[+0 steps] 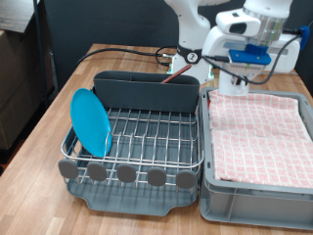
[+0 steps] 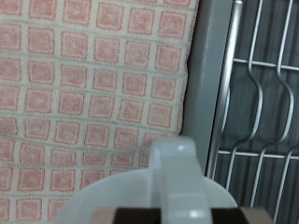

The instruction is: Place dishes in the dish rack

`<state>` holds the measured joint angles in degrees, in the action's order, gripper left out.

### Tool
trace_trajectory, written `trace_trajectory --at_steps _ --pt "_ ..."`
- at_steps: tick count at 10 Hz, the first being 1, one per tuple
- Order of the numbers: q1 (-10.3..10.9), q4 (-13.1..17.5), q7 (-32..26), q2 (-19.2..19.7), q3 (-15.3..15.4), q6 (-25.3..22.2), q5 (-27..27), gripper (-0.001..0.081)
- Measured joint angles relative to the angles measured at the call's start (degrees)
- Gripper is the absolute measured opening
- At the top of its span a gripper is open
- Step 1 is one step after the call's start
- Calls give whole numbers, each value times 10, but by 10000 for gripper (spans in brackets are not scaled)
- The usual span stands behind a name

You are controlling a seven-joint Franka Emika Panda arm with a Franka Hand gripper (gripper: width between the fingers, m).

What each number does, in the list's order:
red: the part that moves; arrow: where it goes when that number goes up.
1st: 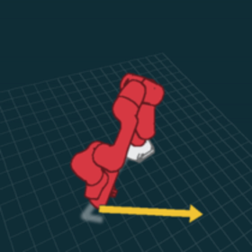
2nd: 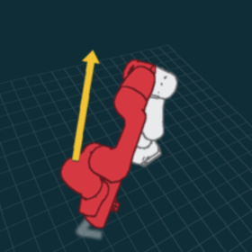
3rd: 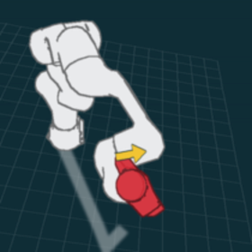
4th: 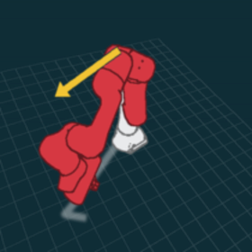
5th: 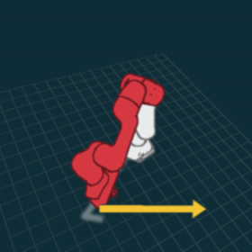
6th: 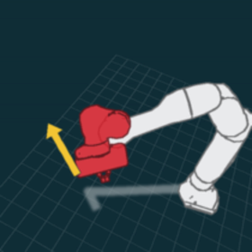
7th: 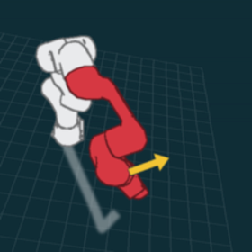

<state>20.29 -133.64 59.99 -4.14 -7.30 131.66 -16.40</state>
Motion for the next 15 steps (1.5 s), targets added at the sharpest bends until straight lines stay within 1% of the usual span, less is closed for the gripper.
trace_trajectory --at_steps 1,2,3,4,11,13,15 --pt "1 0 -16 1 0 -8 11 72" --pt "1 3 -20 5 -1 -5 9 72" --pt "0 13 -20 12 -3 -4 6 72" --pt "-1 30 -20 23 -8 -4 5 72" --pt "-6 191 -32 142 -47 4 -2 72" --pt "-12 231 -45 171 -54 -3 3 72" --pt "-21 265 -60 195 -57 -12 8 72"
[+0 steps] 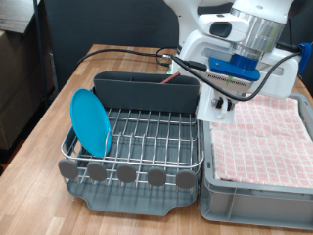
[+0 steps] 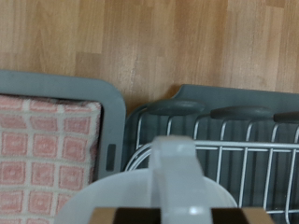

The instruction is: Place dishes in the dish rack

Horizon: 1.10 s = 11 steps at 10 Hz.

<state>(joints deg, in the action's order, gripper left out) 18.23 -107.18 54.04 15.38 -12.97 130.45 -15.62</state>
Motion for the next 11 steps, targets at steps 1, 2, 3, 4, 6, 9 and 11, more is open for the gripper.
trace_trajectory --at_steps 1,2,3,4,6,9,11 --pt "-5 15 -10 10 0 -4 5 72" --pt "-10 30 -20 21 0 -7 11 72" --pt "-15 45 -32 32 0 -11 20 72" --pt "-20 60 -44 45 0 -15 29 72" --pt "-29 88 -64 70 1 -24 48 72" --pt "-40 120 -101 102 7 -33 82 72" --pt "-45 135 -112 120 11 -36 97 72"
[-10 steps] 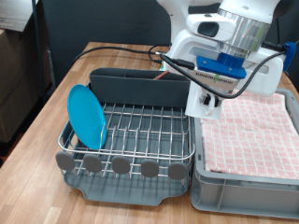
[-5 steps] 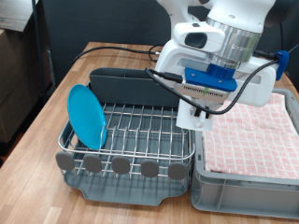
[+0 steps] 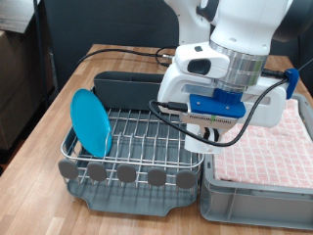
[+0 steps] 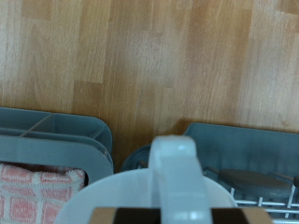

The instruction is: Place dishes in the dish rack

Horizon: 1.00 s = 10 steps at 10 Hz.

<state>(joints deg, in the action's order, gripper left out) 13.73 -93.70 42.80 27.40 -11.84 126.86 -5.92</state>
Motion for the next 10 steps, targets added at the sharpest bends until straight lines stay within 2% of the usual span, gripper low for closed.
trace_trajectory --at_steps 10 --pt "-3 13 -1 54 -6 28 2 72"
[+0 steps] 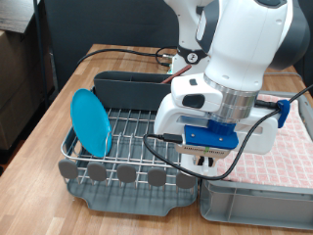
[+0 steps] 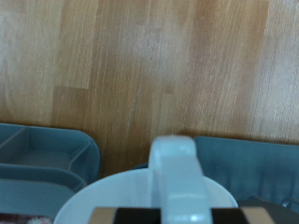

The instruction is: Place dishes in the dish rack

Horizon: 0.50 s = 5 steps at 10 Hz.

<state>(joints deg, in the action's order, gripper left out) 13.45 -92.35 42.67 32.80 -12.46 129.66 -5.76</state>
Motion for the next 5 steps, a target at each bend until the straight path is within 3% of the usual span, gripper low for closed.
trace_trajectory --at_steps 5 --pt "0 6 0 25 -15 18 -11 72"
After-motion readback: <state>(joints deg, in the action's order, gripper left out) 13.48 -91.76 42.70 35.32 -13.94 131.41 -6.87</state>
